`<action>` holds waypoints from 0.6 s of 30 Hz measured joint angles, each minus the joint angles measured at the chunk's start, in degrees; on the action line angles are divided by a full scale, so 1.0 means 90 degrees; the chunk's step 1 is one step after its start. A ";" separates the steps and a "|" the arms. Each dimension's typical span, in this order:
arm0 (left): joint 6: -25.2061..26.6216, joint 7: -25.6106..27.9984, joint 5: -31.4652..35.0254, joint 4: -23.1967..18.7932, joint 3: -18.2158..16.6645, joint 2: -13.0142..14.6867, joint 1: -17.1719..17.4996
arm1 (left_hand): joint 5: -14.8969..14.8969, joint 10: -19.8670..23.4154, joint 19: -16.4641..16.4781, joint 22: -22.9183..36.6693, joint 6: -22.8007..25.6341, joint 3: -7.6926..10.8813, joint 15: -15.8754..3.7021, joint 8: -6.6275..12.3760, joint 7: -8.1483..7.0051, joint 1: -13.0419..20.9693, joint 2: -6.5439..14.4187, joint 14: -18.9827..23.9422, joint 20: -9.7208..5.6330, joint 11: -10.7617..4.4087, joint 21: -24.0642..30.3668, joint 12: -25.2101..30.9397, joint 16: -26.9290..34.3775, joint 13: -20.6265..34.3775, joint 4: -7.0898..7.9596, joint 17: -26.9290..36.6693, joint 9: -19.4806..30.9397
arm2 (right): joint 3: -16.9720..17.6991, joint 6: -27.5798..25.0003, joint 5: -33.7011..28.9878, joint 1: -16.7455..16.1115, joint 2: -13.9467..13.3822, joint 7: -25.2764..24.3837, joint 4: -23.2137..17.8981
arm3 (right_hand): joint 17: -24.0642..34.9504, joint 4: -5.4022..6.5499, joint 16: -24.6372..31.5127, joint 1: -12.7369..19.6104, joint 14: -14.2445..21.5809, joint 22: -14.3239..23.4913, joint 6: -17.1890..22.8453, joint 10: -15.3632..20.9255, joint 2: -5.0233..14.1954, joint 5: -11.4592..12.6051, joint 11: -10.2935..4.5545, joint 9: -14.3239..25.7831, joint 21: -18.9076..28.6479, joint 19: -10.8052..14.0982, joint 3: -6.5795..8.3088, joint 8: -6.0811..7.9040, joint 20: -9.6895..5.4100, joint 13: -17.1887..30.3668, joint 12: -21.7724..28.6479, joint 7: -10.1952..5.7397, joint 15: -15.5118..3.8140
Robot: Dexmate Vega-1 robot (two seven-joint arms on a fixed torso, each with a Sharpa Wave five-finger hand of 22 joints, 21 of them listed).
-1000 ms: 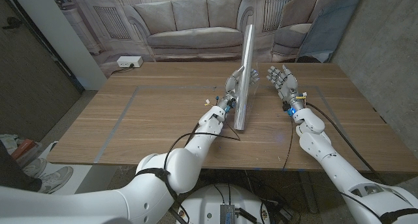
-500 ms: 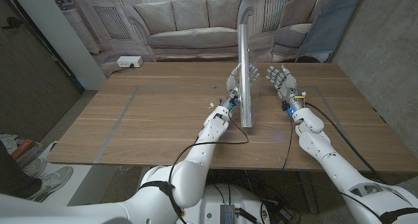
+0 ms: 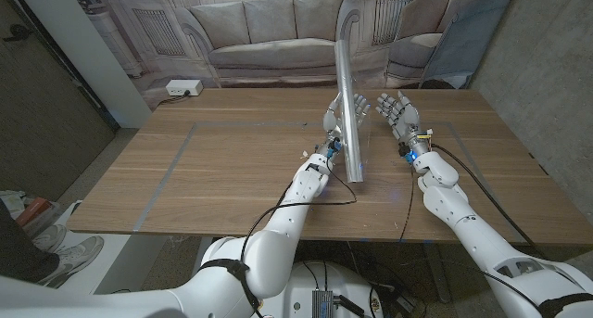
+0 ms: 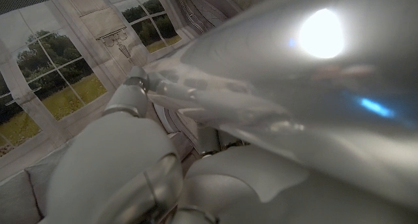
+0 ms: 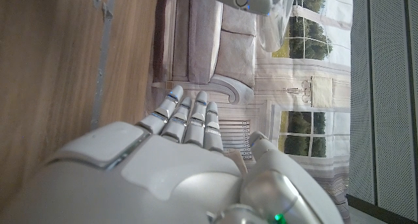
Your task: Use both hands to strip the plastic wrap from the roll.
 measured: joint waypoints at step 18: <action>-0.0055 -0.0122 -0.0226 0.0413 -0.0098 -0.0004 -0.0154 | -0.0001 -0.0493 -0.0138 0.0001 -0.1078 -0.0052 0.0036 0.0249 -0.0268 -0.0322 0.0323 -0.0132 0.0368 0.0024 -0.0435 -0.0285 -0.0059 -0.0289 0.0775 -0.0209 -0.0743 | -0.0029 -0.0010 -0.0039 0.0046 0.0000 -0.0029 0.0007 | 0.0000 0.0000 0.0000 0.0000 0.0000 0.0000 0.0000 0.0000 0.0000 0.0000 0.0000 0.0000 -0.0035 -0.0001 0.0000 0.0000 0.0001 0.0000 0.0001 0.0000 0.0000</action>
